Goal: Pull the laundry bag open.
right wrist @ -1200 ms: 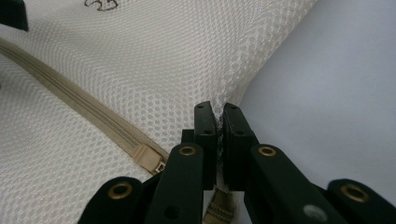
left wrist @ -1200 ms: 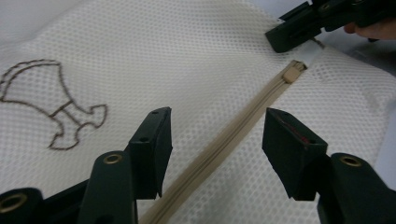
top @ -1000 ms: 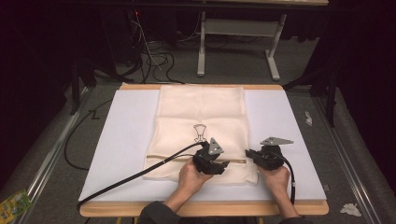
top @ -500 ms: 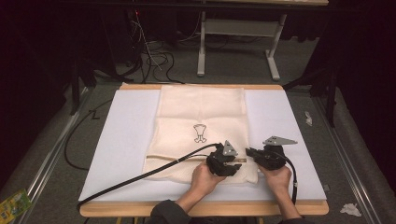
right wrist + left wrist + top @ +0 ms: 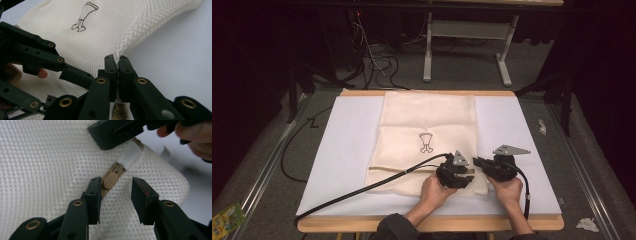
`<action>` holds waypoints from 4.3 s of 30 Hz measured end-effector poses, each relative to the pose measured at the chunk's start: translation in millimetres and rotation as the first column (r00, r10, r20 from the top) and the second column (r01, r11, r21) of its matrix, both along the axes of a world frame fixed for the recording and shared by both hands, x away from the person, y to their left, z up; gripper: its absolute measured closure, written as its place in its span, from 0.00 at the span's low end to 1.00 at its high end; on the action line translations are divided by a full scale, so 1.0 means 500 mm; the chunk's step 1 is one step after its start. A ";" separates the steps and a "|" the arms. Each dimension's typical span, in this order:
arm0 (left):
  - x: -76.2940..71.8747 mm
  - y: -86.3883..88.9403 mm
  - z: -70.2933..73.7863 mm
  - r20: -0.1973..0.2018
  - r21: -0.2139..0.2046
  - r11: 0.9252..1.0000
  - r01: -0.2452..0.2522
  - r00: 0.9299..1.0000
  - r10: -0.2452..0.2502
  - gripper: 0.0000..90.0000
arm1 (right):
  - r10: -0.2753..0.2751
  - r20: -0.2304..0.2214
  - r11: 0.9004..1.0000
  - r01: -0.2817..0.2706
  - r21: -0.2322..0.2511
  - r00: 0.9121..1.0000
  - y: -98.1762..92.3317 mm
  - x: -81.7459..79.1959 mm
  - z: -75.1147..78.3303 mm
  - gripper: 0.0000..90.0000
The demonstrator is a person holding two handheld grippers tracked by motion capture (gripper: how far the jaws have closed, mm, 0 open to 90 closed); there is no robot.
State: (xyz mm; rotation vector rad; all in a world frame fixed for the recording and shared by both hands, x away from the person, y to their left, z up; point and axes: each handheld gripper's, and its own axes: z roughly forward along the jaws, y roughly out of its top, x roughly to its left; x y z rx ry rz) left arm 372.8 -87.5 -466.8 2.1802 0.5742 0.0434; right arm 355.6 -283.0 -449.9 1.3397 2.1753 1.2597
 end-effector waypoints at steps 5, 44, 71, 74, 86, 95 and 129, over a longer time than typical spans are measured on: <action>-0.001 0.002 0.005 0.000 -0.005 1.000 0.004 1.000 -0.004 0.69 | -0.005 -0.003 1.000 0.005 0.001 1.000 -0.003 0.001 -0.002 0.98; 0.006 0.004 -0.012 -0.020 -0.015 1.000 0.010 1.000 -0.010 0.71 | 0.010 0.003 1.000 -0.010 0.026 1.000 -0.003 -0.001 -0.005 0.98; 0.004 0.006 -0.011 -0.009 -0.026 1.000 0.002 1.000 -0.002 0.88 | 0.002 -0.015 1.000 -0.002 -0.007 1.000 -0.006 0.001 -0.014 0.98; 0.005 0.006 -0.010 -0.020 -0.026 1.000 -0.001 1.000 0.001 0.89 | 0.006 -0.017 1.000 -0.006 -0.017 1.000 -0.006 0.001 -0.015 0.98; 0.022 0.003 -0.020 -0.093 -0.059 0.998 -0.016 0.996 0.010 0.87 | 0.006 -0.023 1.000 -0.006 -0.019 1.000 -0.004 0.003 -0.017 0.98; 0.020 0.005 -0.010 -0.108 -0.097 0.995 -0.010 0.994 -0.001 0.86 | 0.003 -0.018 1.000 -0.003 -0.016 1.000 -0.006 0.001 -0.016 0.98; 0.018 0.002 -0.005 -0.083 -0.077 0.997 -0.008 0.997 0.002 0.97 | 0.023 -0.065 1.000 -0.023 -0.001 0.998 -0.020 0.004 -0.019 0.89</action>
